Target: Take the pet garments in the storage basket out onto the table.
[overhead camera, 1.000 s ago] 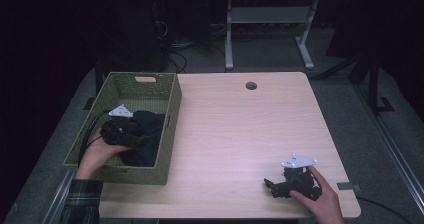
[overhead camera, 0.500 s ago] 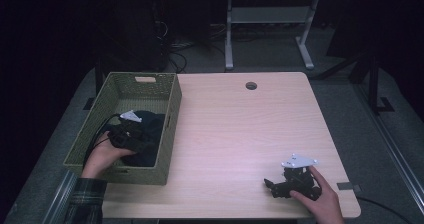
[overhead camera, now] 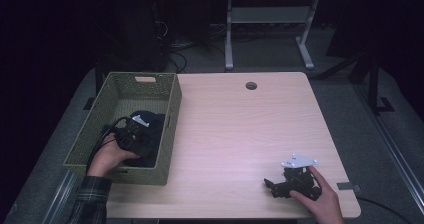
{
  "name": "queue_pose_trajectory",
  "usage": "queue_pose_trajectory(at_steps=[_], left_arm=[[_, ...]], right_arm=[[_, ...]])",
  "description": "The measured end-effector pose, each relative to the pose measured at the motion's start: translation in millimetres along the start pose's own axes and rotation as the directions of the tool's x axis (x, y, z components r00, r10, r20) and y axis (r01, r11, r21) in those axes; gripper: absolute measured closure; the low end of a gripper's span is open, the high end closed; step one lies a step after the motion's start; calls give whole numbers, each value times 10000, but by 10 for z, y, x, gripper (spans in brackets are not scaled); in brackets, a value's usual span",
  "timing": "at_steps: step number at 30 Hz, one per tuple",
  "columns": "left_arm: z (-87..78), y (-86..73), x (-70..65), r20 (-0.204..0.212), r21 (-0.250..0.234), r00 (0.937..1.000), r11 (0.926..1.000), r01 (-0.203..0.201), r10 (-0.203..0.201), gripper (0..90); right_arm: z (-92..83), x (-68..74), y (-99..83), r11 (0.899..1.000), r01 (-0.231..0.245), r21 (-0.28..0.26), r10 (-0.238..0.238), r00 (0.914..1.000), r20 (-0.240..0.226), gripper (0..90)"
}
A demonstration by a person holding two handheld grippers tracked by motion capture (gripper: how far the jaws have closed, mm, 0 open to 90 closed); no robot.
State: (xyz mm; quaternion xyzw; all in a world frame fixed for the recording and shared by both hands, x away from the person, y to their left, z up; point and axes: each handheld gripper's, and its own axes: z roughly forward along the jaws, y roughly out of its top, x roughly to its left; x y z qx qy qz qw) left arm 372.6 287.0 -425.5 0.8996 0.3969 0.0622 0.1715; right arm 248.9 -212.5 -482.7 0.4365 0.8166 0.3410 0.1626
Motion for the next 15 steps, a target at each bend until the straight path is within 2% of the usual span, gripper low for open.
queue_pose_trajectory(at_steps=[3,6,7,9,11,13,15], left_arm=[[32,3,-11,-104,271,9999,9996,-14,17,147],[36,4,-5,76,430,9999,9991,67,-71,216],[33,3,-5,188,443,9997,9989,136,-145,267],[14,6,-3,134,449,9997,9988,197,-203,384],[-19,6,13,141,367,9988,9982,466,-472,578],[-35,8,24,183,352,9978,9974,626,-632,664],[-46,10,30,184,319,9975,9972,672,-678,689]], right_arm=[[0,0,0,10000,-1,-1,1,10000,2,0],[0,0,0,10000,-4,3,4,10000,2,0],[1,1,0,10000,-5,-2,5,10000,2,0],[1,0,0,10000,-1,-3,1,10000,1,0],[1,0,0,10000,-4,-3,4,10000,-1,0],[0,0,0,10000,-7,-2,7,10000,0,0],[0,0,0,10000,-7,0,7,10000,0,0]])
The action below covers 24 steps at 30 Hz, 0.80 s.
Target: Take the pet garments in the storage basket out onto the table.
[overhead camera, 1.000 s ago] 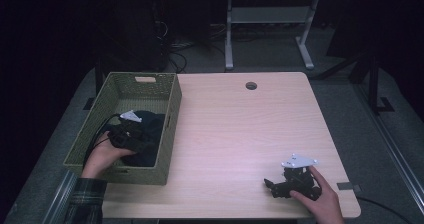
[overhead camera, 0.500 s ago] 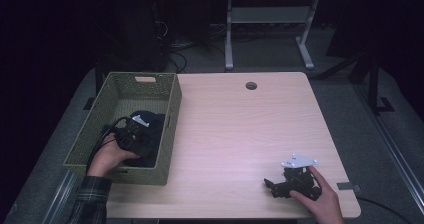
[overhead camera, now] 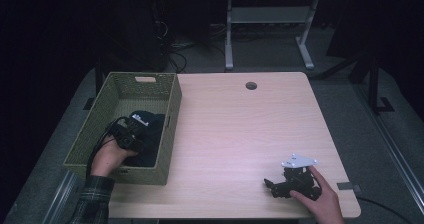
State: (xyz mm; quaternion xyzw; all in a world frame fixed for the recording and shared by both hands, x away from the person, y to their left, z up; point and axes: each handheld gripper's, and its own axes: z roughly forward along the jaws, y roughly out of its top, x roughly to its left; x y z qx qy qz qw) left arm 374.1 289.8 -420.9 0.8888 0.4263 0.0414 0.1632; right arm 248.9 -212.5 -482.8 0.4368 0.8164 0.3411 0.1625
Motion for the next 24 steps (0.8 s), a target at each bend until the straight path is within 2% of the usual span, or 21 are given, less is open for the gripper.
queue_pose_trajectory(at_steps=[2,8,9,12,19,20,23,24], left_arm=[[-23,-1,7,40,-94,10000,10000,9,-9,696],[-152,-20,70,315,-937,9993,9953,236,-207,706],[-169,-24,73,423,-1132,9984,9927,413,-367,708],[-232,-39,103,623,-1620,9971,9854,523,-427,711],[-405,-82,168,1065,-2859,9920,9534,962,-682,728],[-425,-91,175,1134,-3092,9907,9449,1072,-753,729],[-504,-118,206,1193,-3590,9900,9263,1142,-758,731],[-531,-128,212,1200,-3824,9896,9163,1192,-786,731]], right_arm=[[0,0,0,10000,3,5,-3,10000,0,0],[-1,0,1,10000,2,9,-2,10000,-1,0],[0,0,1,10000,1,6,-1,10000,-1,0],[-1,0,1,10000,3,10,-3,10000,-3,0],[0,-1,0,10000,4,2,-4,10000,-4,0],[0,-1,0,10000,5,4,-5,10000,-5,0],[0,-1,0,10000,2,1,-2,10000,-5,0],[0,-1,0,10000,3,3,-3,10000,-5,0]])
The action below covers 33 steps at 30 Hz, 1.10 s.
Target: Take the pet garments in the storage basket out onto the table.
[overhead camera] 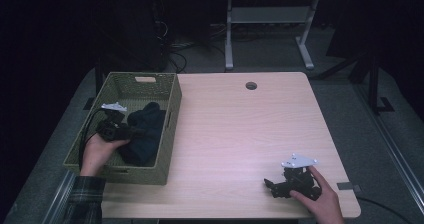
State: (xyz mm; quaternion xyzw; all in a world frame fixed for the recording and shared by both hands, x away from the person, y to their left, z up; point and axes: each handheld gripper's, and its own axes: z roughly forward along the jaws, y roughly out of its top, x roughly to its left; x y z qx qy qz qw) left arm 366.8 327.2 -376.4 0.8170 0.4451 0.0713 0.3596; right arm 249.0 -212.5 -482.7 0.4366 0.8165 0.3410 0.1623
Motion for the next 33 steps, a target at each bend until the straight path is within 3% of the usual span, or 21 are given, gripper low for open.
queue_pose_trajectory(at_steps=[5,12,21,33], left_arm=[[-141,6,18,11,-1106,9997,9935,254,-254,732],[-320,57,-6,-2,-1957,9997,9804,221,-225,733],[-517,178,-121,210,-2937,9997,9559,-20,85,734],[-694,398,-324,431,-4072,9973,9126,-374,601,741]], right_arm=[[0,0,0,10000,1,1,-1,10000,-2,0],[0,-1,0,10000,6,4,-6,10000,-5,0],[0,-1,1,10000,11,5,-11,10000,-9,0],[1,-1,1,10000,12,3,-12,10000,-11,0]])
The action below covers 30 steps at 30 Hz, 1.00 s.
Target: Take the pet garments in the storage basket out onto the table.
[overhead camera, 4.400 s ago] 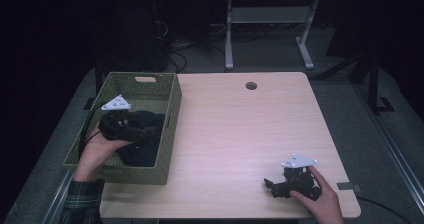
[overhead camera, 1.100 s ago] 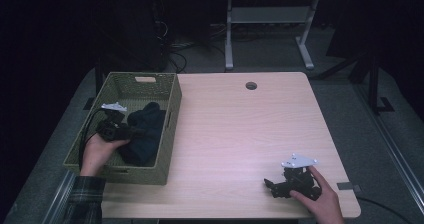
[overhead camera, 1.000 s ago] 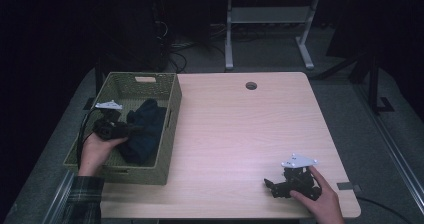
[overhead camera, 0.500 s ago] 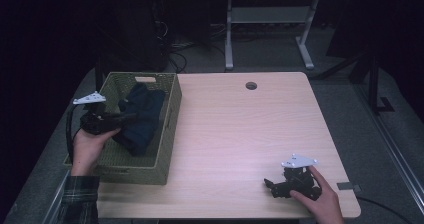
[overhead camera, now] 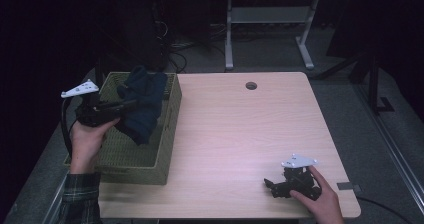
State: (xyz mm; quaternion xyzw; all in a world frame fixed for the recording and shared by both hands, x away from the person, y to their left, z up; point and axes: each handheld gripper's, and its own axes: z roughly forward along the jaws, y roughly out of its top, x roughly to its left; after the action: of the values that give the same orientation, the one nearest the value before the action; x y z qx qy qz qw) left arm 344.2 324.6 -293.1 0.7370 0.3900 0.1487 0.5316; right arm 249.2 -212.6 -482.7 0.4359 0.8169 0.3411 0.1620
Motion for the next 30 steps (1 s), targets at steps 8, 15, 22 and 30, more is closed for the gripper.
queue_pose_trajectory(at_steps=[8,15,22,30], left_arm=[[20,129,-142,374,-409,9990,9989,-222,237,743],[79,233,-256,657,-718,9969,9967,-391,438,744],[193,325,-375,997,-848,9927,9947,-589,673,744],[361,433,-540,1445,-1000,9846,9914,-842,982,745]], right_arm=[[1,0,0,10000,-4,-3,4,10000,2,0],[0,1,1,10000,-10,1,10,10000,3,0],[0,1,1,10000,-12,3,12,10000,0,0],[-1,1,2,10000,-13,15,13,10000,4,0]])
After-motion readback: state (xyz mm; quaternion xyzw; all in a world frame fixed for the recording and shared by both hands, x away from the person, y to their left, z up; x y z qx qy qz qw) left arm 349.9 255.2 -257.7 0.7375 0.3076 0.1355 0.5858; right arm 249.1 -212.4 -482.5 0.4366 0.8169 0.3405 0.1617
